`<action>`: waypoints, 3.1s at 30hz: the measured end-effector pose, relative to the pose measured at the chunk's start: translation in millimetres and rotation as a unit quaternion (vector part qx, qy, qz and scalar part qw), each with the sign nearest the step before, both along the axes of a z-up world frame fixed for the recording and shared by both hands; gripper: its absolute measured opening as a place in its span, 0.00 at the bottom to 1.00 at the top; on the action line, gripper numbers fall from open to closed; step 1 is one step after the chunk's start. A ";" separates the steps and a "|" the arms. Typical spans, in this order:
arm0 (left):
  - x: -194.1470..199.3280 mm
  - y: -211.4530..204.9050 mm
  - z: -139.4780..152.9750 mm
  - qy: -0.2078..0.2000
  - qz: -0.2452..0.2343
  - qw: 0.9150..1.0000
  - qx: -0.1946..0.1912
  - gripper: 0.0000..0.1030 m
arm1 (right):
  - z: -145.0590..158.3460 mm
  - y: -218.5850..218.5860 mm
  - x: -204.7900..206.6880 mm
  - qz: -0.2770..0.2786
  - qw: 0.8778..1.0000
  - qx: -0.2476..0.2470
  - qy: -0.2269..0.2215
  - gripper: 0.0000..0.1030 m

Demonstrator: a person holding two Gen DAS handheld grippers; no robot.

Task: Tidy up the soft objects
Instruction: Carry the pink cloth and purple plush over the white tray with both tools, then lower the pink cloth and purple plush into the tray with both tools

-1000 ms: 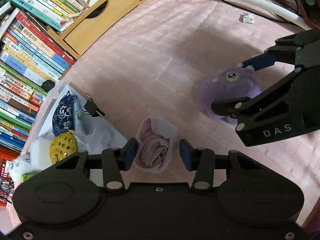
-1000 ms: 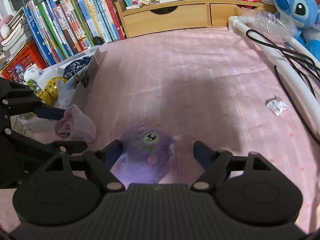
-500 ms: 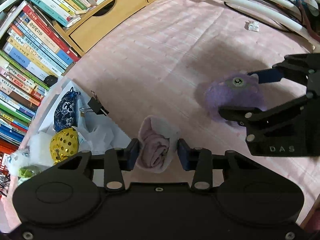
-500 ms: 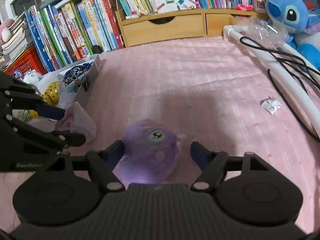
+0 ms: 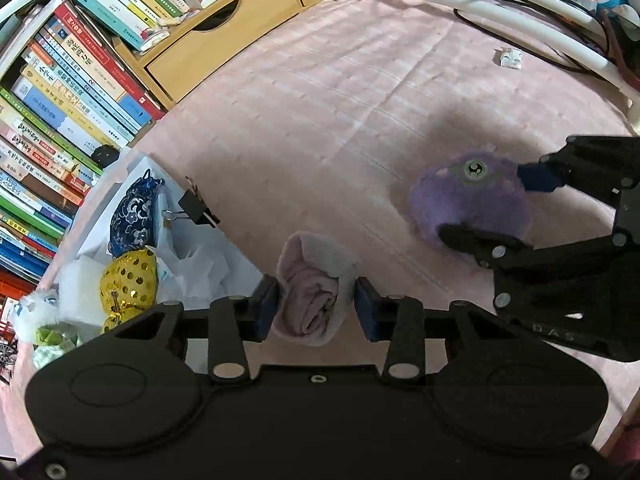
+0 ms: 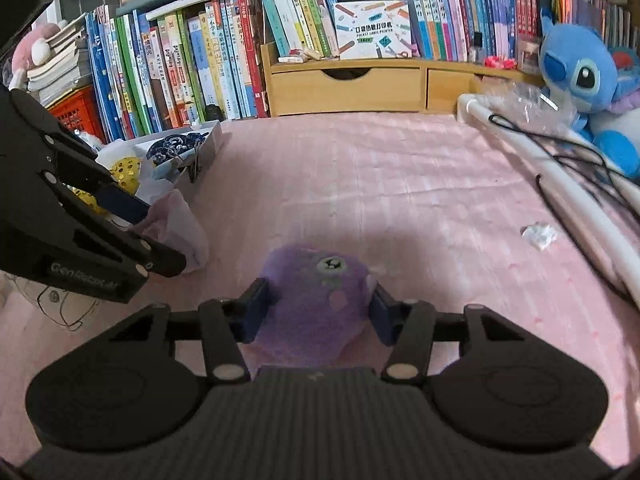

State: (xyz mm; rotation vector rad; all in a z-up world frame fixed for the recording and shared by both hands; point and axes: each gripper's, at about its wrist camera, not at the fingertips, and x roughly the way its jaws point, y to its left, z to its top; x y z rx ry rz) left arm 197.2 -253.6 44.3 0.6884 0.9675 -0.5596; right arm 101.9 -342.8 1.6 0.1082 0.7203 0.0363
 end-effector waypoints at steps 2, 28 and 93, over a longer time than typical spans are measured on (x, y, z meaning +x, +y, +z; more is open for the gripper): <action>0.5 0.1 -0.4 0.000 0.003 1.000 -0.002 0.38 | -3.1 0.3 0.2 0.002 1.000 0.004 0.000 0.58; -16.7 15.4 35.2 -0.040 0.028 0.997 -0.066 0.37 | 39.0 4.3 -18.4 -0.019 0.996 -0.047 -0.069 0.49; 49.0 259.9 72.0 0.011 0.251 0.952 -0.176 0.37 | 97.8 165.2 93.6 0.116 0.992 -0.034 0.022 0.49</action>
